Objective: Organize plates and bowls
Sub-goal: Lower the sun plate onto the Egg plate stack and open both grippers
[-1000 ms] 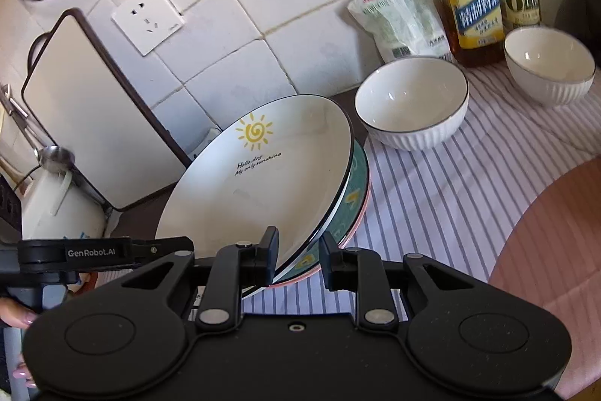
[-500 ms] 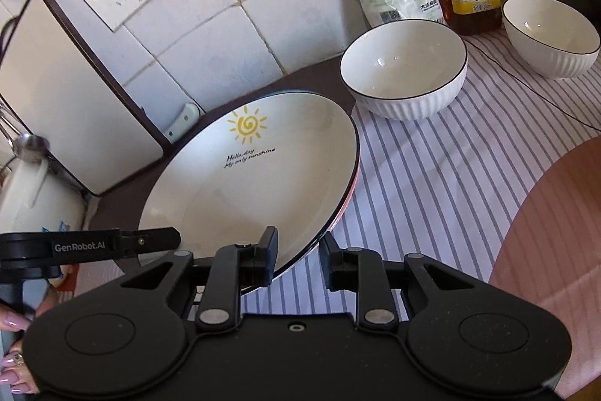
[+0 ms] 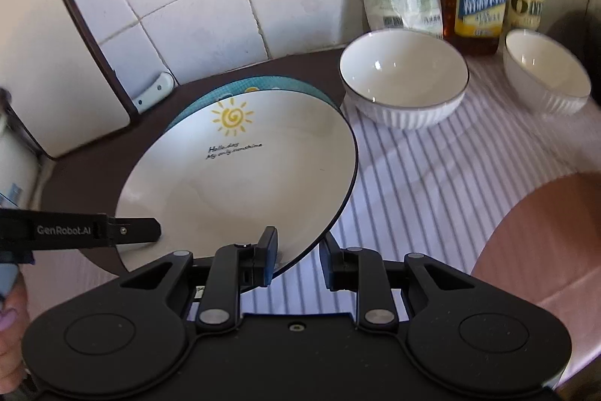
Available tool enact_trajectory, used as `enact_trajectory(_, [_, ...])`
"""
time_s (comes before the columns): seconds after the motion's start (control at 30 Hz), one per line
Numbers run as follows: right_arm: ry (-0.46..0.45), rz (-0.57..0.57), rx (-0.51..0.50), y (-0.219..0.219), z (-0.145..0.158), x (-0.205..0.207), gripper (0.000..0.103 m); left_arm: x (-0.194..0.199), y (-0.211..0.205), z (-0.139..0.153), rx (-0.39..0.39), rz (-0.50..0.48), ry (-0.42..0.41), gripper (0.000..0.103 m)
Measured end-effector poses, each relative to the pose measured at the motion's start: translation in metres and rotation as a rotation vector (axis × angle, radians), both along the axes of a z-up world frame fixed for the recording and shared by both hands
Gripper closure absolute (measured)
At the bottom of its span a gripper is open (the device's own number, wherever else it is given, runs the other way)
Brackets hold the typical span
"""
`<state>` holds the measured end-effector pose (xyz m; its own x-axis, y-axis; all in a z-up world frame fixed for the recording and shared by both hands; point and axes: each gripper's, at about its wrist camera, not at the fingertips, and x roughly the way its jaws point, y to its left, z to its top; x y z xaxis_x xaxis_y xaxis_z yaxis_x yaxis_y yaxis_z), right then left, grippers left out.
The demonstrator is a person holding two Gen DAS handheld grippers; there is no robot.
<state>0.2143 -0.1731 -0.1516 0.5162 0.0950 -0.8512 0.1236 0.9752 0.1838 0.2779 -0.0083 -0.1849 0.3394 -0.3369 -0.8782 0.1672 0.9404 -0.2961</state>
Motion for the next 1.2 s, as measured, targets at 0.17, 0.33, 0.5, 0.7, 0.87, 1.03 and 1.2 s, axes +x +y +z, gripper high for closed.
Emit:
enact_trajectory(0.17, [-0.006, 0.018, -0.078, 0.006, 0.001, 0.005, 0.074, -0.002, -0.002, -0.001, 0.012, 0.005, -0.015, 0.084])
enact_trajectory(0.33, [-0.018, 0.031, -0.144, 0.014, 0.002, 0.007, 0.074, -0.002, -0.001, -0.003, 0.008, 0.016, -0.026, 0.083])
enact_trajectory(0.5, [-0.028, 0.017, -0.134, 0.01, -0.003, 0.01, 0.074, -0.001, -0.002, -0.004, 0.008, 0.017, -0.028, 0.083])
enact_trajectory(0.7, [-0.064, 0.022, -0.139, 0.008, -0.007, 0.008, 0.074, -0.005, -0.004, 0.001, 0.0, -0.017, -0.014, 0.079])
enact_trajectory(0.87, [-0.075, 0.048, -0.109, 0.008, 0.03, -0.005, 0.074, -0.015, -0.002, 0.017, 0.011, -0.056, -0.043, 0.071])
enact_trajectory(1.03, [-0.099, 0.06, -0.042, -0.003, 0.056, -0.021, 0.074, -0.027, -0.002, 0.036, -0.009, -0.07, -0.055, 0.052])
enact_trajectory(1.2, [-0.121, 0.069, -0.04, -0.008, 0.073, -0.037, 0.073, -0.041, -0.002, 0.056, -0.037, -0.092, -0.069, 0.041])
